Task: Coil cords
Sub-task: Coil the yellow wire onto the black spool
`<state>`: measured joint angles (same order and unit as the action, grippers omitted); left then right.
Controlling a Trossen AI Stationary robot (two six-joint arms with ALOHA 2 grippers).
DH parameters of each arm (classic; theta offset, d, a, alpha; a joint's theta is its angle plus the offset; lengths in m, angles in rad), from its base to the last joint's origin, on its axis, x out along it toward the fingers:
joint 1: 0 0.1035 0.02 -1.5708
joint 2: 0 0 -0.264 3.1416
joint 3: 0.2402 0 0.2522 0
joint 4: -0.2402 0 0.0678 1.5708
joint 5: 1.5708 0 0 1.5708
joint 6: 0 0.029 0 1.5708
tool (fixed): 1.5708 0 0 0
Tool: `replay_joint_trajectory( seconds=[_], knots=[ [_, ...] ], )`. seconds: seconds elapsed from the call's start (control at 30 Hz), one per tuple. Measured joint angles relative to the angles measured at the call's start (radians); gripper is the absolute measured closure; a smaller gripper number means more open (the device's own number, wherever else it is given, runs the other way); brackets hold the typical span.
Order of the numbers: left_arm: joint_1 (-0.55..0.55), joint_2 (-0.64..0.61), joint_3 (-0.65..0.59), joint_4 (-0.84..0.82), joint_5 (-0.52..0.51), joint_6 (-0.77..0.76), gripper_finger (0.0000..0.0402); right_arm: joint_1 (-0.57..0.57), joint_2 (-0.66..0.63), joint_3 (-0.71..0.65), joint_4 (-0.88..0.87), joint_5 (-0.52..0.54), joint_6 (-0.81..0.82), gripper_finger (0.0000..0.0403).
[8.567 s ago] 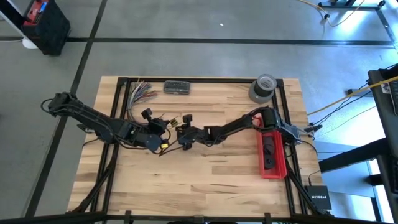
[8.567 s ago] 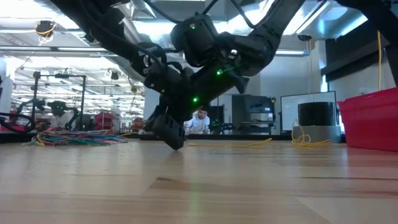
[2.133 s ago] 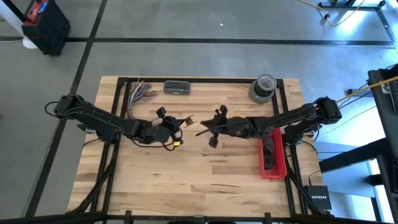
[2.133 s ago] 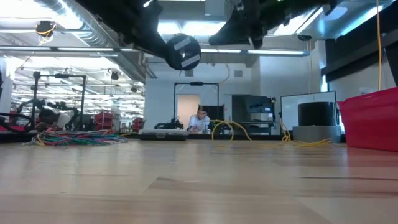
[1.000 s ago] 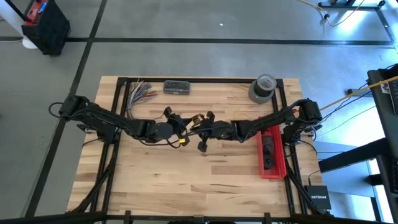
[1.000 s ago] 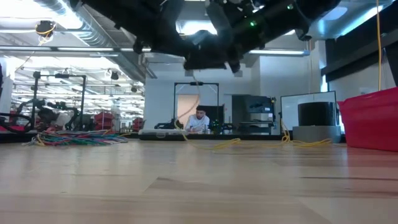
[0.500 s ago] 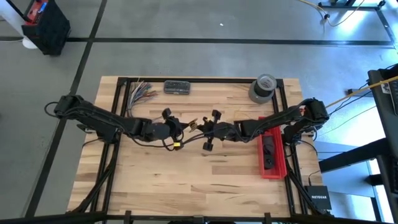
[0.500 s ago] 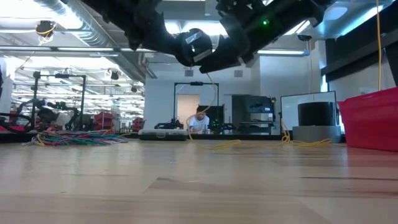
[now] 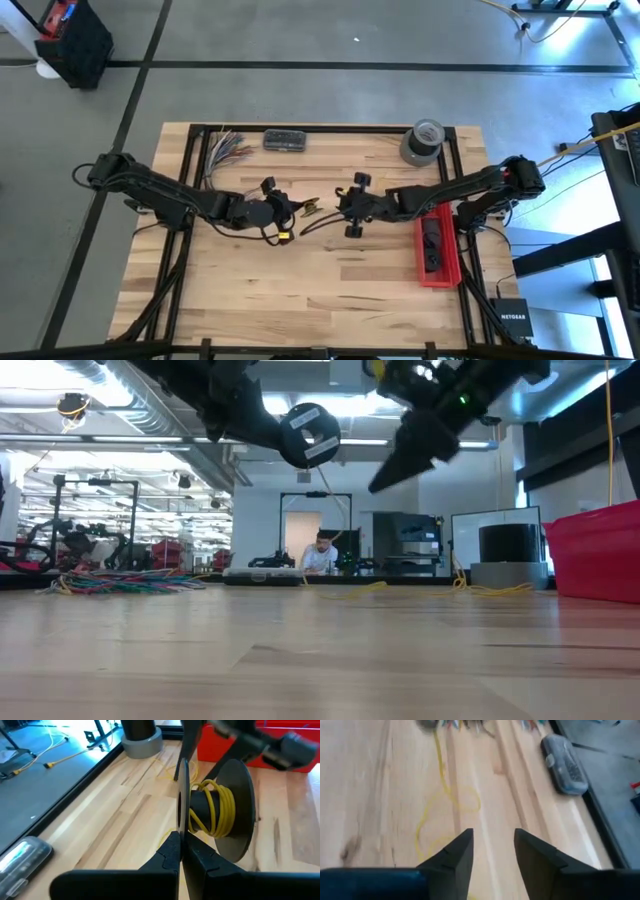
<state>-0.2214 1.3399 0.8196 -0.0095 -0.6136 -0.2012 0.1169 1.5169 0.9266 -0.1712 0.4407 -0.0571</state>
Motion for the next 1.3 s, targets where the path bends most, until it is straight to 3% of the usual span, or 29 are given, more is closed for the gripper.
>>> replay_joint_trajectory(
  seconds=[0.23,0.4,0.67,0.9,1.03,1.2,1.3],
  knots=[
    [0.001,0.001,0.000,0.000,-0.004,0.001,0.0402,0.000,0.103,-0.170,0.427,-0.032,-0.089,0.0254],
    [0.001,0.001,0.000,0.000,-0.004,0.008,0.0402,-0.008,0.218,-0.195,0.635,0.013,-0.225,0.0254],
    [0.000,0.001,0.000,-0.003,-0.004,0.019,0.0402,-0.064,0.340,-0.186,0.817,0.037,-0.340,0.0253],
    [0.000,0.001,0.000,-0.002,-0.005,0.019,0.0402,-0.104,0.346,-0.186,0.870,-0.123,-0.338,0.0256],
    [0.000,0.001,0.000,-0.001,-0.005,0.019,0.0402,-0.114,0.349,-0.186,0.874,-0.162,-0.337,0.0290],
    [0.000,0.001,0.000,-0.005,-0.005,0.020,0.0402,-0.111,0.352,-0.186,0.873,-0.164,-0.337,0.0383],
    [0.000,0.001,0.000,-0.006,-0.005,0.025,0.0402,-0.110,0.352,-0.186,0.870,-0.144,-0.321,0.0388]
  ],
)
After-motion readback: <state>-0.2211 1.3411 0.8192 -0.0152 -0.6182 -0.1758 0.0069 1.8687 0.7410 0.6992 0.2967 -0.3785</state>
